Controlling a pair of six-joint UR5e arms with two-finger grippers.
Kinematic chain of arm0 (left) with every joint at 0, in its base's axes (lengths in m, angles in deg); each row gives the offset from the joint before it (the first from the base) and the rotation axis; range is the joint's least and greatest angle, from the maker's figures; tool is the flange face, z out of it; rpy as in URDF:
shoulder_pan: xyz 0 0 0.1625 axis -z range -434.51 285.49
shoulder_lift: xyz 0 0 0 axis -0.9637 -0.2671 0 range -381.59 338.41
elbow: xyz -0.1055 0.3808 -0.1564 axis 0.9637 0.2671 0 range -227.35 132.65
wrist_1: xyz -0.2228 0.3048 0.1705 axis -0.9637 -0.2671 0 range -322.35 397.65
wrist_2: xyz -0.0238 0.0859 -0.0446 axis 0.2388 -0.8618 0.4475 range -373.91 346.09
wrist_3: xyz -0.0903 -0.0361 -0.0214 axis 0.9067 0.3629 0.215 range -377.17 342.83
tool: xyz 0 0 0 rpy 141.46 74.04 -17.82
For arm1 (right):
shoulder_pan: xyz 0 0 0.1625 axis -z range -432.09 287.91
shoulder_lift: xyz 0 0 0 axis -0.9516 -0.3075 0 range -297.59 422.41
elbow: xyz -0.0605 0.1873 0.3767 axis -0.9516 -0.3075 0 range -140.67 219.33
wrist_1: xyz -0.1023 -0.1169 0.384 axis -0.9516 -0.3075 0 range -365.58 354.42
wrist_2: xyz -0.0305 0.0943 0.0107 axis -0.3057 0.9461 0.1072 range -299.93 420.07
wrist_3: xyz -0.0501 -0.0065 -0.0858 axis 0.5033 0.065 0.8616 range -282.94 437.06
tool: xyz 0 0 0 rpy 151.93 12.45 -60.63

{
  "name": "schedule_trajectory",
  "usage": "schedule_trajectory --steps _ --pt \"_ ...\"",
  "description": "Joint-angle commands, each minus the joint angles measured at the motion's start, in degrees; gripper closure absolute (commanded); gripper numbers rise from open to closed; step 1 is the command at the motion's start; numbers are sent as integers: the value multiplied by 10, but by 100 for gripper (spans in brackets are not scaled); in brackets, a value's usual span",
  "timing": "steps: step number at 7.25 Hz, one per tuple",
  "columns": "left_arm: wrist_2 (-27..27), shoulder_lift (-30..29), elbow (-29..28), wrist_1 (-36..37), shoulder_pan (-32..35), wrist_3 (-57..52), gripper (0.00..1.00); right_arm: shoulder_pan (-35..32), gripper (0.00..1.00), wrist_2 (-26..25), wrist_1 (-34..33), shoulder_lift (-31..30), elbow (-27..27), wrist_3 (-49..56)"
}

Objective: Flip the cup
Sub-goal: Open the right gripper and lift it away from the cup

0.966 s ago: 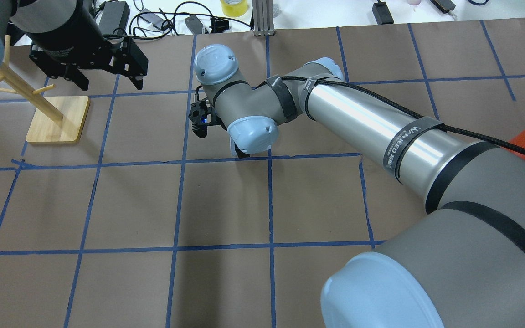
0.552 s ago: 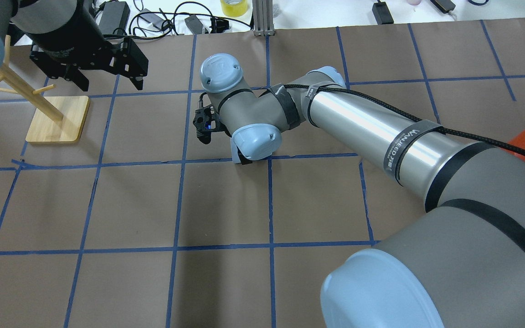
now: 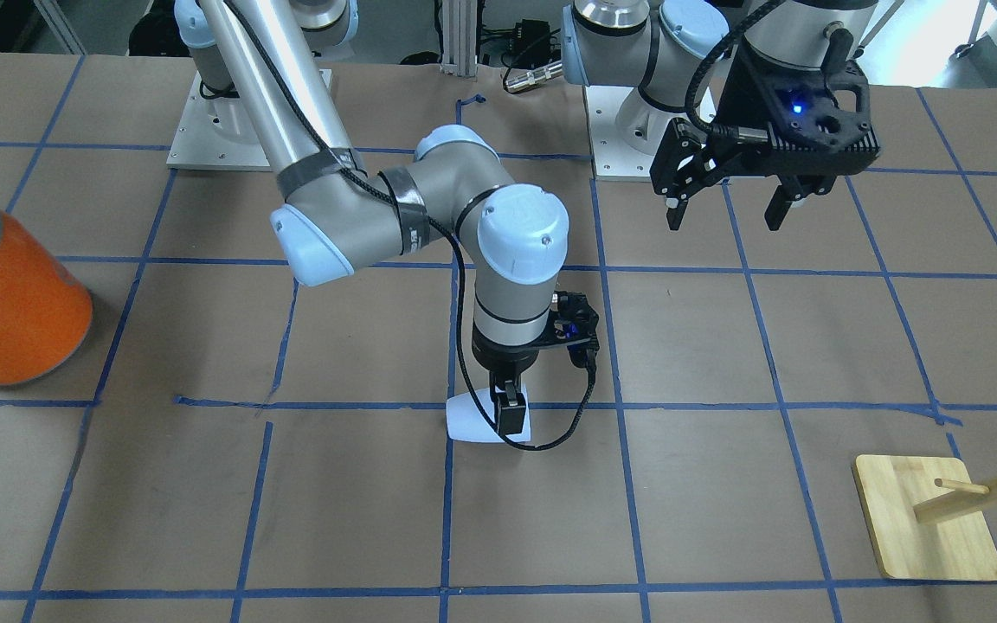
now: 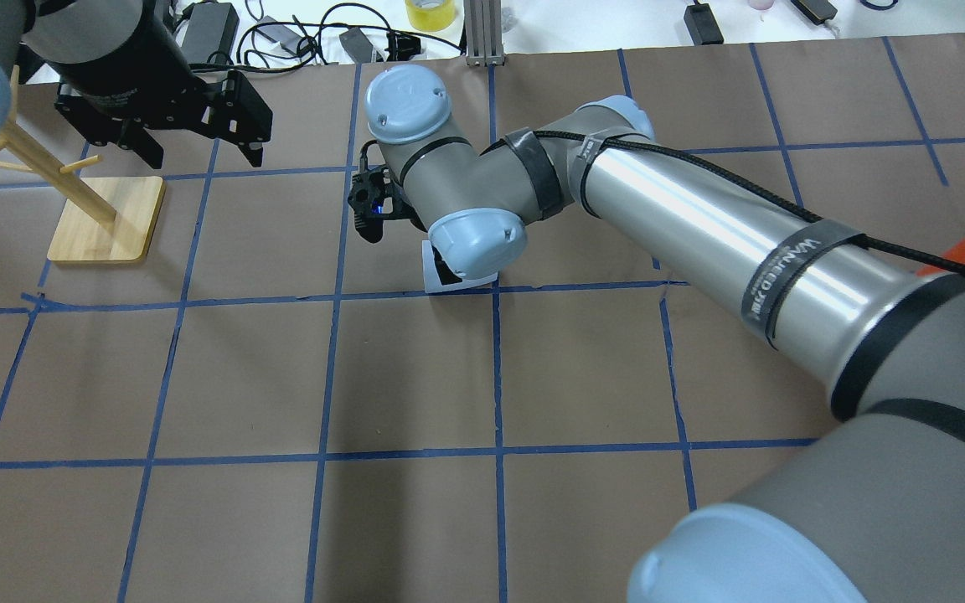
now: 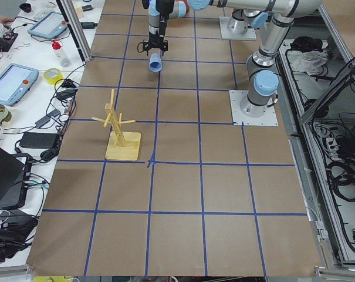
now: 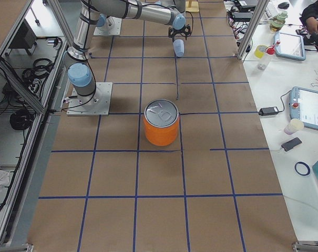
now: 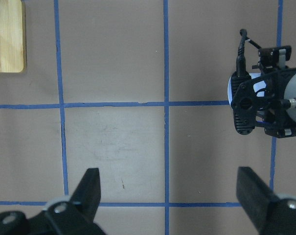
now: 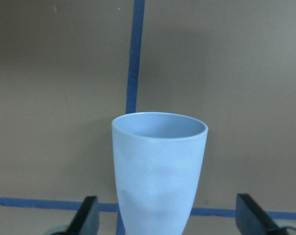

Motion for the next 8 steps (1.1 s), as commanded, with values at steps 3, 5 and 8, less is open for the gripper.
schedule_trajectory --steps 3,5,8 --pt "11 0 11 14 2 12 0 65 0 -2 149 -155 5 -100" --pt "98 3 17 21 -4 -12 0 136 0 -2 248 -233 8 -111" --pt "296 -28 73 42 -108 -49 0 205 0 5 270 -288 10 -236"
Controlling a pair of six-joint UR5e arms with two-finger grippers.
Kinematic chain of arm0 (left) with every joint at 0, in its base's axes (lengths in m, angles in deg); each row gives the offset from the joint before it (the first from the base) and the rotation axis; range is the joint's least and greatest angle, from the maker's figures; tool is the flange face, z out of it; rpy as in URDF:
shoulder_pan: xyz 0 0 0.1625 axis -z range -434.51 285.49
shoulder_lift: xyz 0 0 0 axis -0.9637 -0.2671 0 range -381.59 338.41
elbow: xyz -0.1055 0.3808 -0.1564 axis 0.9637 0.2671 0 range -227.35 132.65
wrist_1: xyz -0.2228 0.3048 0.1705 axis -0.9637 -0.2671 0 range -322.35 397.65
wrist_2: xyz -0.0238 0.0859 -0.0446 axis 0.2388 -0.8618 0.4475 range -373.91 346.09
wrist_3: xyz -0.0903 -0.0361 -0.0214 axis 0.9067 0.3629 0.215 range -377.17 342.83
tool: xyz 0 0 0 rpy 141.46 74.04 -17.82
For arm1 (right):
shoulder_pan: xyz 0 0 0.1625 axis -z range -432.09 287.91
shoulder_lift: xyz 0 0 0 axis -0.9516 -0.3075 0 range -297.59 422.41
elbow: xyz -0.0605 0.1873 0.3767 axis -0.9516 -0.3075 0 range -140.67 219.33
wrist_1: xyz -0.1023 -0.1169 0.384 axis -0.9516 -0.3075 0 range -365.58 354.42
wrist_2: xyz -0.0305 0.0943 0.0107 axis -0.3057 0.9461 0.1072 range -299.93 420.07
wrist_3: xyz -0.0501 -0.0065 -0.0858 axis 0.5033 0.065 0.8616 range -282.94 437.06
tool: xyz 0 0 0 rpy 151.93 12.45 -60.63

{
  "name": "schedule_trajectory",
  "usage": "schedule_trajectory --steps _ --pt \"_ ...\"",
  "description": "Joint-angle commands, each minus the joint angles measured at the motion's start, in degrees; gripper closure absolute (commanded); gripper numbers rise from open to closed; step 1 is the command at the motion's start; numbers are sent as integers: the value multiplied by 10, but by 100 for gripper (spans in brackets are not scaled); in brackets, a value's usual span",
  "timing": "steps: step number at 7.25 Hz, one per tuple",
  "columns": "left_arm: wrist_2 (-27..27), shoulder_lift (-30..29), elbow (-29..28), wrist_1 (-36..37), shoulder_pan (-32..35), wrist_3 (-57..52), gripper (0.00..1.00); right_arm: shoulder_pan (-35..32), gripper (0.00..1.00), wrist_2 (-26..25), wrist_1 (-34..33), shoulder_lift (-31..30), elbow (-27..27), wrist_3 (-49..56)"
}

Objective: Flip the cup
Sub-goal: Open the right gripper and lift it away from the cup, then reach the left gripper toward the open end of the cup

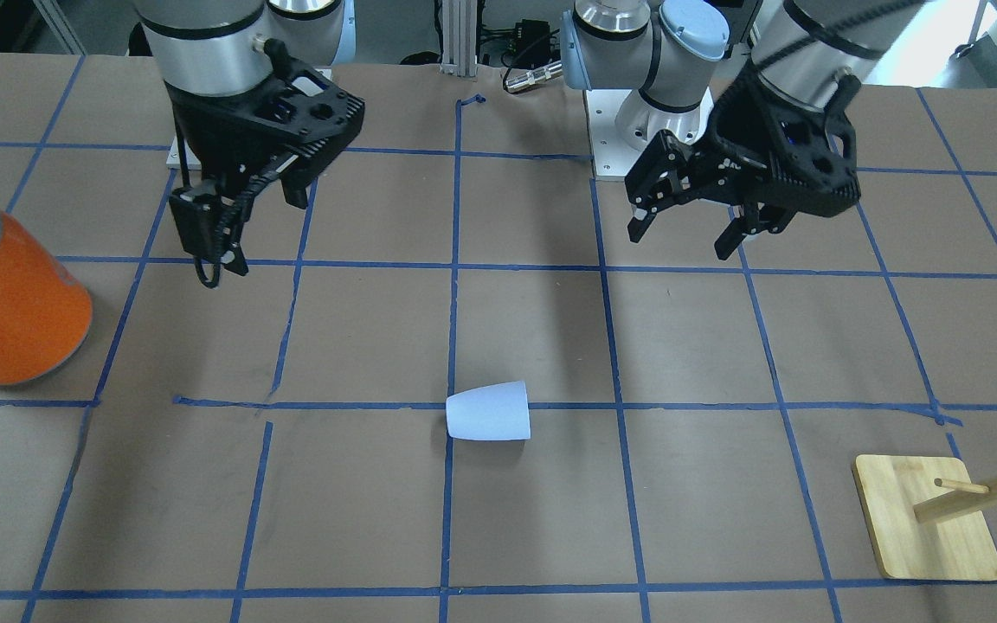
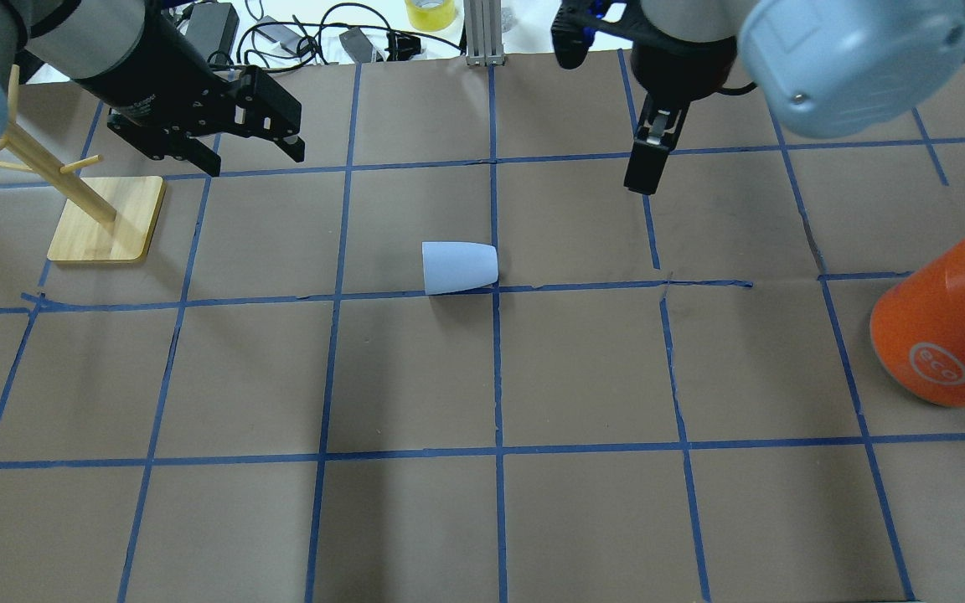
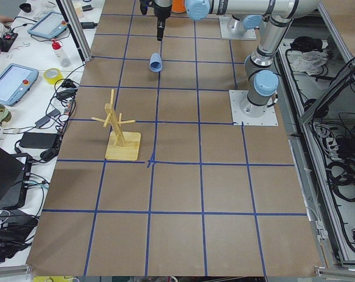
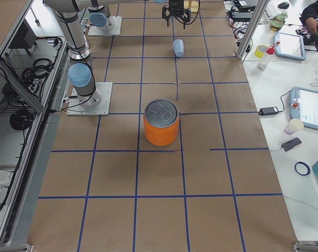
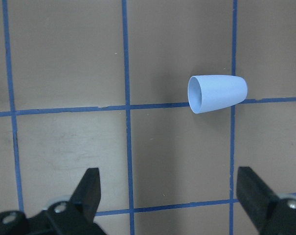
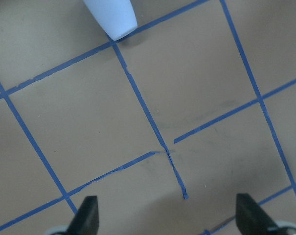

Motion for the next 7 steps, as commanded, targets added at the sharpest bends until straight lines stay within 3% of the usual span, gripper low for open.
schedule_trajectory --steps 1,2,4,5,7 --pt "140 -46 70 69 -59 -1 0 20 0 1 13 -22 1 -123" --pt "158 -90 93 142 -60 8 0 23 0 1 14 -29 1 -126" --pt "207 -182 93 193 -60 10 0 33 0 1 16 -35 1 -251" --pt "266 -210 101 194 -59 14 0 34 0 4 40 -39 1 -315" --pt "300 -253 103 208 -30 73 0 34 0 38 70 -44 1 -428"
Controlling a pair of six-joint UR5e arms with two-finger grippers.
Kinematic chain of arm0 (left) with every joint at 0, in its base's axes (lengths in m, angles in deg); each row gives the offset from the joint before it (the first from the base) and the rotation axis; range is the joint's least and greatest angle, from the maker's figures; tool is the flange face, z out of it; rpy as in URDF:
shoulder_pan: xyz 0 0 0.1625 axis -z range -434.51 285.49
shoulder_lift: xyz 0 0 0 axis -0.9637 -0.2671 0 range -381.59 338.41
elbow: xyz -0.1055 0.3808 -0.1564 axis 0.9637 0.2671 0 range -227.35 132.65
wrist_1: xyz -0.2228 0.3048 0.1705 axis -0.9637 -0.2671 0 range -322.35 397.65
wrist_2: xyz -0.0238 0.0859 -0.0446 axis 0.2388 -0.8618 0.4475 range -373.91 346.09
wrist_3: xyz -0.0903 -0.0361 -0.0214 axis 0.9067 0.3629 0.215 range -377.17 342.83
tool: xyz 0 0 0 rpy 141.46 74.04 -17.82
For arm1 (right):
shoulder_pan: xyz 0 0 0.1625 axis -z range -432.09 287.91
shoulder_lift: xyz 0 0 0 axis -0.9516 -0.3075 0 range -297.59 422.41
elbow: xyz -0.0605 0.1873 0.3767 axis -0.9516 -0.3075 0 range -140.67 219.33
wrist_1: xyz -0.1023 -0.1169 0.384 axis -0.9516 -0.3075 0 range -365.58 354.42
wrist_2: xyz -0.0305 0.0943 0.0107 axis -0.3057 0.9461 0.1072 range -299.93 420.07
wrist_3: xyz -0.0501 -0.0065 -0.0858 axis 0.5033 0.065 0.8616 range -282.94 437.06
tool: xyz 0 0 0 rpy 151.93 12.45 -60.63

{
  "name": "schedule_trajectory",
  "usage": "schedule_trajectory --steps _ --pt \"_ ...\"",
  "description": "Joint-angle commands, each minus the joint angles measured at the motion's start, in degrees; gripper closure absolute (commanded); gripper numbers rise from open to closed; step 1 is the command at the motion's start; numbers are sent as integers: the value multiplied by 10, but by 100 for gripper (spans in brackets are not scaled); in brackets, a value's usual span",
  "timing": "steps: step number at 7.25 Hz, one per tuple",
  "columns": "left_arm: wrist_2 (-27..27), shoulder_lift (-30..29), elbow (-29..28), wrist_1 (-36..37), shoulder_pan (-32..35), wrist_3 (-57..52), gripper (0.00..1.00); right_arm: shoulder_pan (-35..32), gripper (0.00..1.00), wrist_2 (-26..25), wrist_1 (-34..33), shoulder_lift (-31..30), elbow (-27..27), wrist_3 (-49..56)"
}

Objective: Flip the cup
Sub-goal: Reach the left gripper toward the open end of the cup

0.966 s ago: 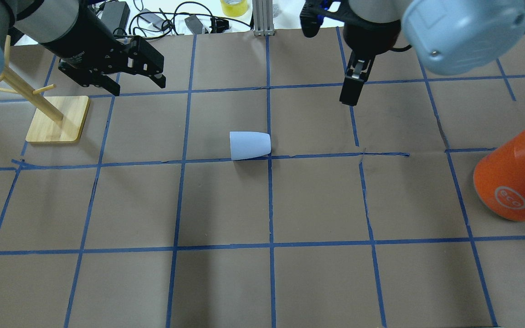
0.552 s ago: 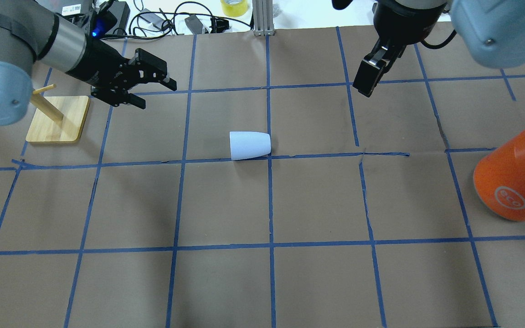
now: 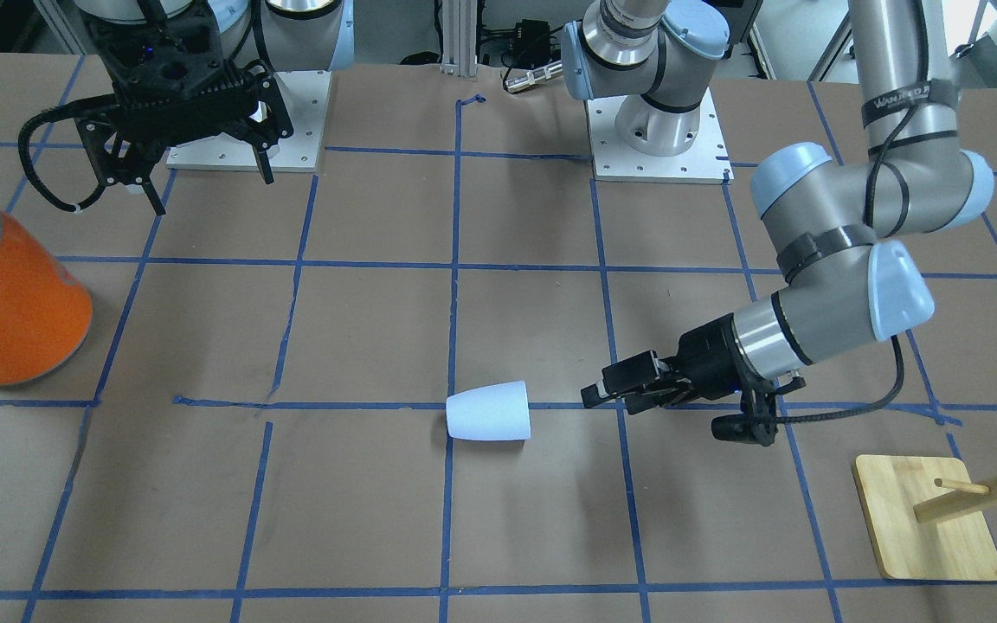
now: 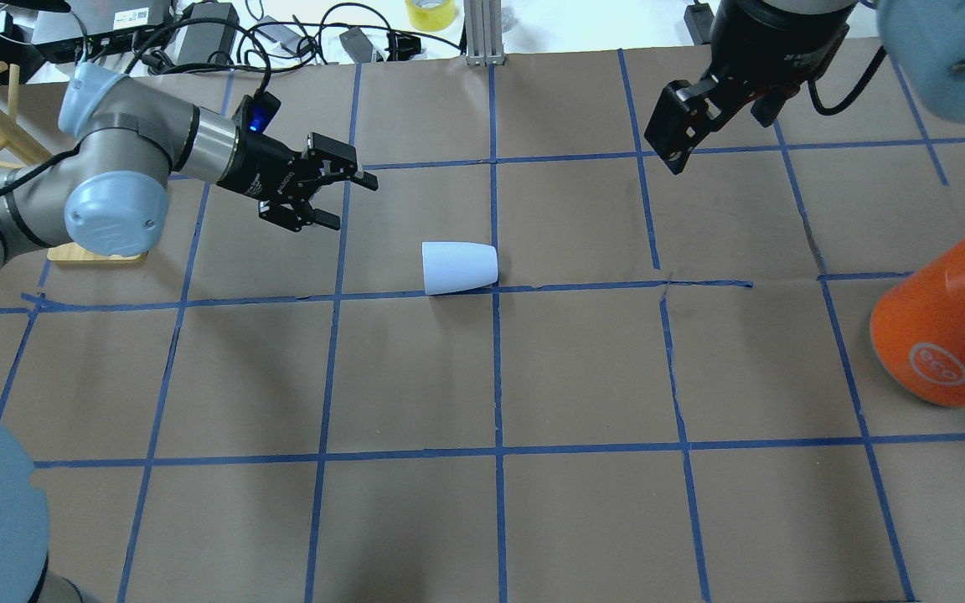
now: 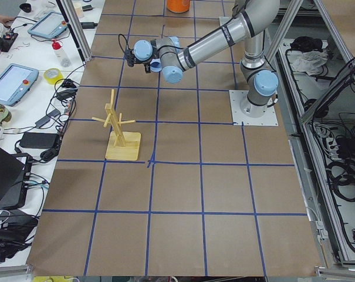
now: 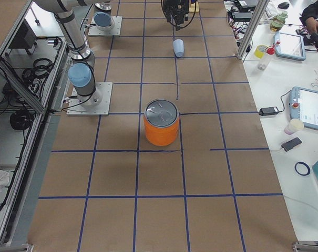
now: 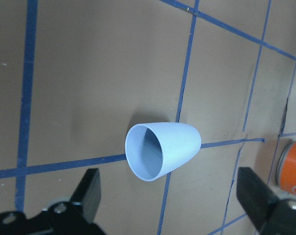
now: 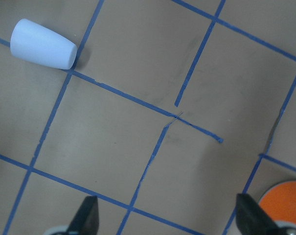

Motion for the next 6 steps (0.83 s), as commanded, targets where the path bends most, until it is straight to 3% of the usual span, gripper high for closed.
schedule_trajectory --steps 1,4,6 --pt "24 -43 10 39 40 42 0 0 0 18 19 -5 0 -73" --pt "32 -60 30 42 65 103 0 -1 0 18 19 -5 1 -72" --pt "32 -76 31 93 73 139 4 -1 0 19 19 -5 1 -71"
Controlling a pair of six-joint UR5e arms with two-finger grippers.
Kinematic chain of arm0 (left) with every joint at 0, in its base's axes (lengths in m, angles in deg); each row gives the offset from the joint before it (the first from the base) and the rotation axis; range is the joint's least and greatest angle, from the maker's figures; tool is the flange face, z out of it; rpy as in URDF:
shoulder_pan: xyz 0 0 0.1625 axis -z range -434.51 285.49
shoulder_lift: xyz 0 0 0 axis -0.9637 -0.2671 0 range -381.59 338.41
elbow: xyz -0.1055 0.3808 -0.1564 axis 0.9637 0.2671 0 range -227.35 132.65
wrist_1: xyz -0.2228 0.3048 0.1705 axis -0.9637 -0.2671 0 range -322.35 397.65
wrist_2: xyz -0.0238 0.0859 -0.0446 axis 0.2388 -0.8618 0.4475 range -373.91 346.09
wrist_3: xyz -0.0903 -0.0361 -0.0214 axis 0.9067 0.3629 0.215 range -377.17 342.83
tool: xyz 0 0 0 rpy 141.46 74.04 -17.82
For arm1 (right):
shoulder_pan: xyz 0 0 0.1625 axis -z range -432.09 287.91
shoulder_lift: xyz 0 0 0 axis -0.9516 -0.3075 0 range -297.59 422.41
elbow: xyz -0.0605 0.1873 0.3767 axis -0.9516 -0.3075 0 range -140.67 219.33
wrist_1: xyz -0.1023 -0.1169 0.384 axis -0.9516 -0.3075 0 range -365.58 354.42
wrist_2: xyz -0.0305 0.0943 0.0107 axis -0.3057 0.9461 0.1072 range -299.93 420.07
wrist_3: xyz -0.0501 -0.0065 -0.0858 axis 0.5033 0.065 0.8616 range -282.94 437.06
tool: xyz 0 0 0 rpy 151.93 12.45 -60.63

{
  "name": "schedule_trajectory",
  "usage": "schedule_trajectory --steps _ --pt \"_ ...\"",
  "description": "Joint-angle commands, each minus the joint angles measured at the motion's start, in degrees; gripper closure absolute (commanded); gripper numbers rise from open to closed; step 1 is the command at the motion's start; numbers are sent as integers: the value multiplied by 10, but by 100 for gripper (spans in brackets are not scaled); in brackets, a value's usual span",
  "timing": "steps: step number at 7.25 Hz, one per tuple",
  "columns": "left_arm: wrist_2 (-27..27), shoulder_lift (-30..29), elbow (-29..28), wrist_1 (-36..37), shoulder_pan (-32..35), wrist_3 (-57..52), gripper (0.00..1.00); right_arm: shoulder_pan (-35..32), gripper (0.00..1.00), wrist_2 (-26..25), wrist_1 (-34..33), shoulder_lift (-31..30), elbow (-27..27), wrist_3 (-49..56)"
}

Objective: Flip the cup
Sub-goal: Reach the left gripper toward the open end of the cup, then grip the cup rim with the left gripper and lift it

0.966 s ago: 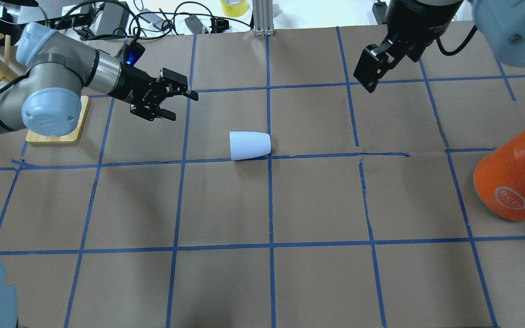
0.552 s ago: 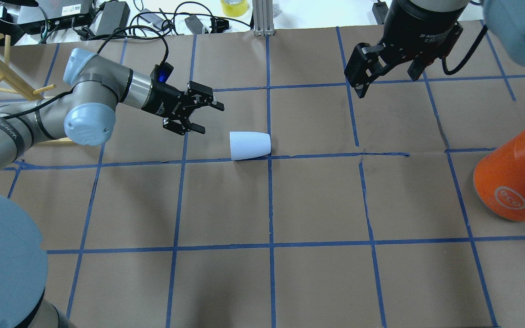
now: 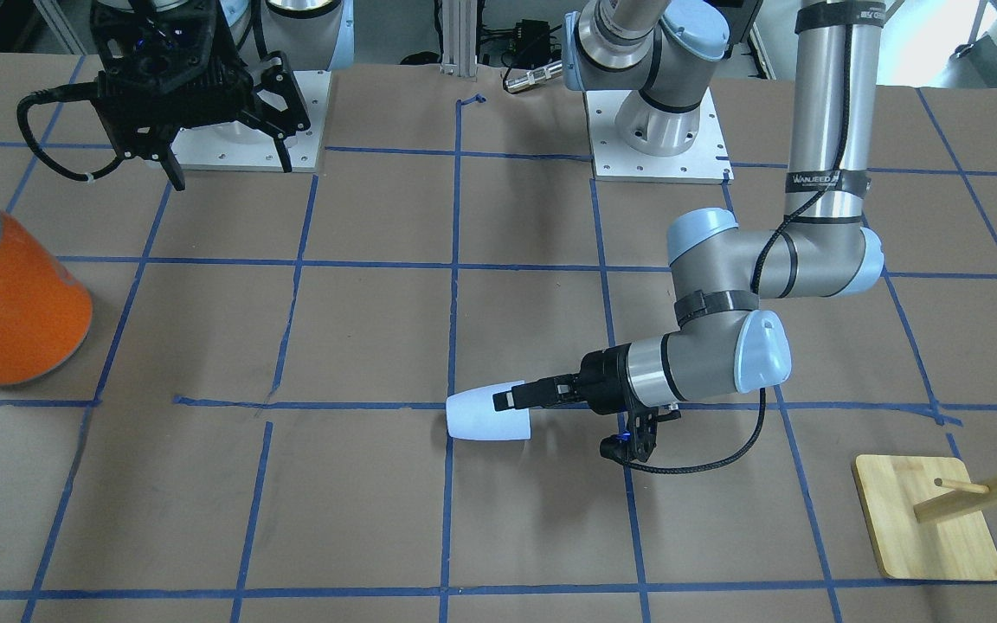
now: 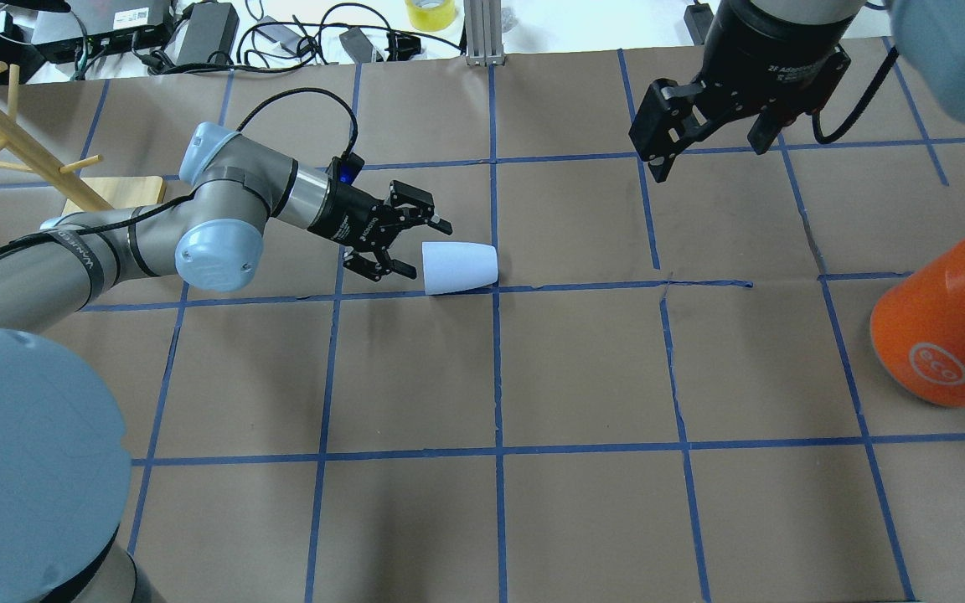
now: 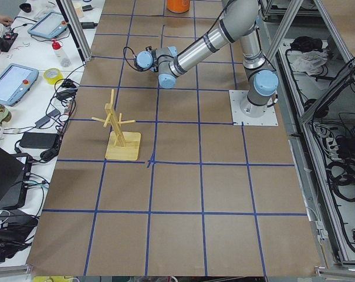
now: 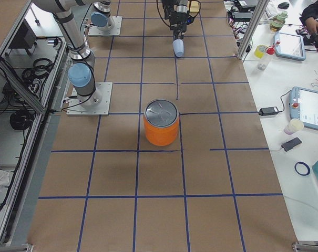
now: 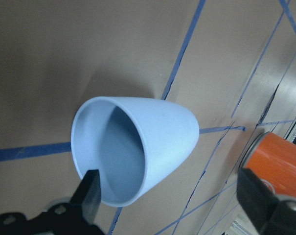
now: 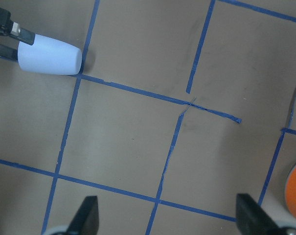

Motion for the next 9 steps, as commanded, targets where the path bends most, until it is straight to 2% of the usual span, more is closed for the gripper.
schedule_trajectory --steps 1,2,4,5,8,9 --pt "0 -11 0 63 15 68 16 0 0 1 0 -1 2 0" --pt "0 -13 1 94 15 85 31 1 0 0 -1 -1 2 0" --pt "0 -14 1 97 15 87 88 1 0 0 0 -1 2 5" --pt "0 -13 2 97 16 98 100 1 0 -1 -1 0 2 6" --pt "-11 21 -16 100 18 201 100 0 0 2 -10 1 2 3" --pt "-35 35 -36 98 18 234 100 2 0 1 -12 2 2 5"
